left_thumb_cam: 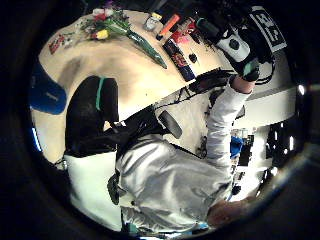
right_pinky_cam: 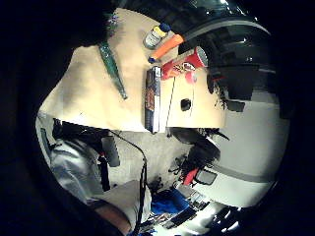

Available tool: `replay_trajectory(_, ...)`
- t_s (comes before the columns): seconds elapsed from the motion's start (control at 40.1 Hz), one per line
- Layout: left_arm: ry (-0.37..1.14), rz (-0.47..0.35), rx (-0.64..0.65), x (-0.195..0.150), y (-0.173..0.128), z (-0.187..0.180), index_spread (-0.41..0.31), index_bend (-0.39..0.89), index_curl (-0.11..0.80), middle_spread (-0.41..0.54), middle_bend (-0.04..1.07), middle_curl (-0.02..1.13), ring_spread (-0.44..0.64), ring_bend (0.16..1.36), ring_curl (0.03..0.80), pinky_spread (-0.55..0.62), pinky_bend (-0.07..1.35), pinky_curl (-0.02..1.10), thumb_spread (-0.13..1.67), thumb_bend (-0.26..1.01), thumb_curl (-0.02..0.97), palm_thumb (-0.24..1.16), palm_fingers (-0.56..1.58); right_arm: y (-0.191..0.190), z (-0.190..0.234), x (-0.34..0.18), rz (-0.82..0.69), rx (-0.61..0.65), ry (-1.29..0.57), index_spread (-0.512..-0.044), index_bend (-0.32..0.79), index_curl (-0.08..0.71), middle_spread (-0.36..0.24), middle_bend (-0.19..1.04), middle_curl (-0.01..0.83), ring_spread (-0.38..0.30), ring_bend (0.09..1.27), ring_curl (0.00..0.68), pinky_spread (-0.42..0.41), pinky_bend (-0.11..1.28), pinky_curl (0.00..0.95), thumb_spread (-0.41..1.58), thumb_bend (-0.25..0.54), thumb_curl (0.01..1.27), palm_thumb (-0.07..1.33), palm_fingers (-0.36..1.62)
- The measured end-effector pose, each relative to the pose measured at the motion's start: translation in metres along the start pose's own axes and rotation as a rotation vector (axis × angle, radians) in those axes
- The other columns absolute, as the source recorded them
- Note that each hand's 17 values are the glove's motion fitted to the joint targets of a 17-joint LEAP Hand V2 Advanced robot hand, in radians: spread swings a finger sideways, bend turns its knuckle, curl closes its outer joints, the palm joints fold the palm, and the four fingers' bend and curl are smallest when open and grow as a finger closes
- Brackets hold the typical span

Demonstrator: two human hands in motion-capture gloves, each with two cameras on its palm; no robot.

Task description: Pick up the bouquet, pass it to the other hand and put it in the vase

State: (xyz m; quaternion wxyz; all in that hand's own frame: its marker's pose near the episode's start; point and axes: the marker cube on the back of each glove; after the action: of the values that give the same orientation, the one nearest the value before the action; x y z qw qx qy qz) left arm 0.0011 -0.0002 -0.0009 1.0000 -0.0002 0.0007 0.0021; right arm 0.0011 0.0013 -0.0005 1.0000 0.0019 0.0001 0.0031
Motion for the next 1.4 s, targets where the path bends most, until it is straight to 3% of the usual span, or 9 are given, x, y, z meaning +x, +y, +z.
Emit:
replay_trajectory(0.1, -0.004, -0.004, -0.007, 0.0, 0.0, 0.0, 0.015, 0.36, 0.141, 0.174, 0.18, 0.09, 0.24, 0.37, 0.1, 0.26, 0.2, 0.08, 0.64, 0.28, 0.112, 0.43, 0.41, 0.005, -0.002, 0.002, 0.006, 0.03, 0.004, -0.259, 0.05, 0.022, 0.004, 0.2, 0.08, 0.04, 0.48, 0.143, 0.109, 0.51, 0.167, 0.63, 0.184, 0.07, 0.3, 0.31)
replay_trajectory(0.199, 0.003, -0.013, -0.012, -0.002, 0.001, -0.002, 0.018, 0.37, 0.189, 0.214, 0.17, 0.12, 0.3, 0.38, 0.133, 0.33, 0.2, 0.12, 0.84, 0.27, 0.145, 0.45, 0.39, 0.01, -0.006, 0.004, -0.006, 0.035, -0.007, -0.313, 0.09, 0.045, 0.007, 0.2, 0.118, 0.05, 0.51, 0.184, 0.132, 0.54, 0.214, 0.83, 0.179, 0.09, 0.32, 0.28)
replay_trajectory(0.523, 0.019, -0.047, -0.009, -0.016, -0.002, -0.013, 0.024, 0.35, 0.286, 0.262, 0.17, 0.18, 0.39, 0.39, 0.173, 0.4, 0.19, 0.18, 1.1, 0.19, 0.222, 0.45, 0.36, 0.009, -0.037, 0.008, -0.008, 0.018, -0.1, -0.37, 0.1, 0.088, 0.016, 0.24, 0.21, 0.064, 0.53, 0.231, 0.16, 0.56, 0.274, 1.11, 0.124, 0.14, 0.34, 0.24)
replay_trajectory(0.772, 0.001, -0.042, 0.011, -0.006, 0.007, -0.008, 0.03, 0.31, 0.326, 0.268, 0.17, 0.21, 0.41, 0.4, 0.196, 0.42, 0.19, 0.22, 1.16, 0.13, 0.265, 0.45, 0.34, -0.017, -0.052, 0.033, 0.142, 0.055, -0.14, -0.366, 0.06, 0.081, 0.035, 0.26, 0.256, 0.096, 0.61, 0.265, 0.18, 0.6, 0.303, 1.18, 0.08, 0.17, 0.36, 0.26)
replay_trajectory(0.847, -0.004, -0.033, 0.024, -0.001, 0.01, -0.009, 0.039, 0.29, 0.333, 0.275, 0.17, 0.22, 0.42, 0.41, 0.203, 0.42, 0.2, 0.23, 1.16, 0.11, 0.273, 0.45, 0.33, -0.032, -0.05, 0.045, 0.214, 0.072, -0.154, -0.343, 0.0, 0.051, 0.062, 0.35, 0.291, 0.108, 0.64, 0.277, 0.204, 0.62, 0.313, 1.14, 0.024, 0.17, 0.31, 0.32)
replay_trajectory(0.972, -0.003, -0.016, 0.07, 0.002, 0.009, -0.01, 0.051, 0.24, 0.34, 0.287, 0.16, 0.22, 0.43, 0.42, 0.214, 0.43, 0.21, 0.24, 1.18, 0.08, 0.287, 0.44, 0.3, -0.057, -0.039, 0.061, 0.284, 0.027, -0.212, -0.303, -0.03, 0.014, 0.072, 0.39, 0.32, 0.097, 0.73, 0.313, 0.221, 0.71, 0.344, 1.08, -0.022, 0.19, 0.27, 0.37)
replay_trajectory(1.146, 0.016, -0.005, 0.121, 0.0, 0.006, -0.008, 0.063, 0.2, 0.354, 0.298, 0.16, 0.23, 0.44, 0.43, 0.223, 0.43, 0.22, 0.27, 1.19, 0.03, 0.297, 0.43, 0.28, -0.091, 0.007, 0.081, 0.386, -0.048, -0.262, -0.222, 0.02, 0.002, 0.065, 0.39, 0.343, 0.046, 0.79, 0.341, 0.207, 0.79, 0.372, 1.05, -0.011, 0.23, 0.32, 0.42)
replay_trajectory(1.395, 0.028, -0.003, 0.091, 0.001, 0.008, -0.005, 0.071, 0.18, 0.365, 0.303, 0.17, 0.24, 0.44, 0.44, 0.234, 0.44, 0.22, 0.29, 1.2, -0.01, 0.308, 0.42, 0.27, -0.106, 0.087, 0.093, 0.417, -0.121, -0.305, -0.179, 0.03, 0.003, 0.054, 0.39, 0.365, 0.004, 0.81, 0.359, 0.164, 0.83, 0.381, 1.04, -0.017, 0.26, 0.35, 0.43)
